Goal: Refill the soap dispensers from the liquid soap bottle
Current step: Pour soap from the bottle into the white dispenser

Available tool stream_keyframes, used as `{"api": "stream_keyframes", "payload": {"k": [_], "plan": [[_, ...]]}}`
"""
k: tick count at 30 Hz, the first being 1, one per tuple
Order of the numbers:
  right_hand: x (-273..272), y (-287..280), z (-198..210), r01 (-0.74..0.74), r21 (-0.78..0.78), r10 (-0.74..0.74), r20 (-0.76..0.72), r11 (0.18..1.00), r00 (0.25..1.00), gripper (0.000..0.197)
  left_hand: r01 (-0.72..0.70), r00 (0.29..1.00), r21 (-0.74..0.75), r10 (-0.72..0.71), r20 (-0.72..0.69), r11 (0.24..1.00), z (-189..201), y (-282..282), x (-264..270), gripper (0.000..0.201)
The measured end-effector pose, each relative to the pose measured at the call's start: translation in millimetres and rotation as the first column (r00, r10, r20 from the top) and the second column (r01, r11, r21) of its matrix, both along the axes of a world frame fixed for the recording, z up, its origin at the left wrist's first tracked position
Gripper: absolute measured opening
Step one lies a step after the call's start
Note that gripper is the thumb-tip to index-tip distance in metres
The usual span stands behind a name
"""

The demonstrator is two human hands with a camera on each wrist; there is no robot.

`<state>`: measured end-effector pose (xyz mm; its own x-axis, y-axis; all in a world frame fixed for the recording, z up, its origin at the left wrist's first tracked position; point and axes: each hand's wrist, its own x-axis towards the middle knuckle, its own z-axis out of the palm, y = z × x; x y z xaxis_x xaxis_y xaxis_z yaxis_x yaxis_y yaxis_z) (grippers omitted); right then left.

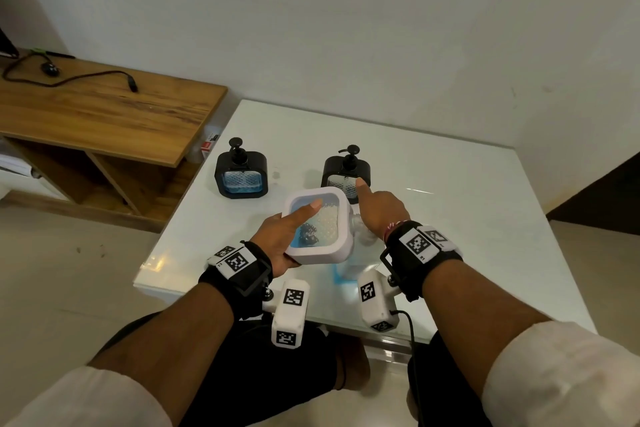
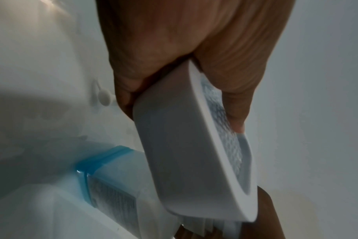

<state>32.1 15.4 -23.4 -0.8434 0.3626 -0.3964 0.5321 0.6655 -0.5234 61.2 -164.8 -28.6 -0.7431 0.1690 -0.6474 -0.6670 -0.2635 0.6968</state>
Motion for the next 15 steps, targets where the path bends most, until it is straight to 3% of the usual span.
{"api": "stream_keyframes", "payload": {"k": [4, 15], "plan": [[-1.2, 3.0, 0.4, -0.018, -0.047, 0.017, -0.033, 0.999, 0.999, 0.074, 0.009, 1.0, 0.0, -0.009, -0.001, 1.0, -0.5, 0.9, -0.1, 0.084], [2.6, 0.5, 2.1, -0.081, 0.046, 0.081, -0.014, 0.996, 0.997, 0.073, 0.019, 1.0, 0.004, -0.019, -0.01, 1.0, 2.1, 0.3, 3.4, 0.083]]}}
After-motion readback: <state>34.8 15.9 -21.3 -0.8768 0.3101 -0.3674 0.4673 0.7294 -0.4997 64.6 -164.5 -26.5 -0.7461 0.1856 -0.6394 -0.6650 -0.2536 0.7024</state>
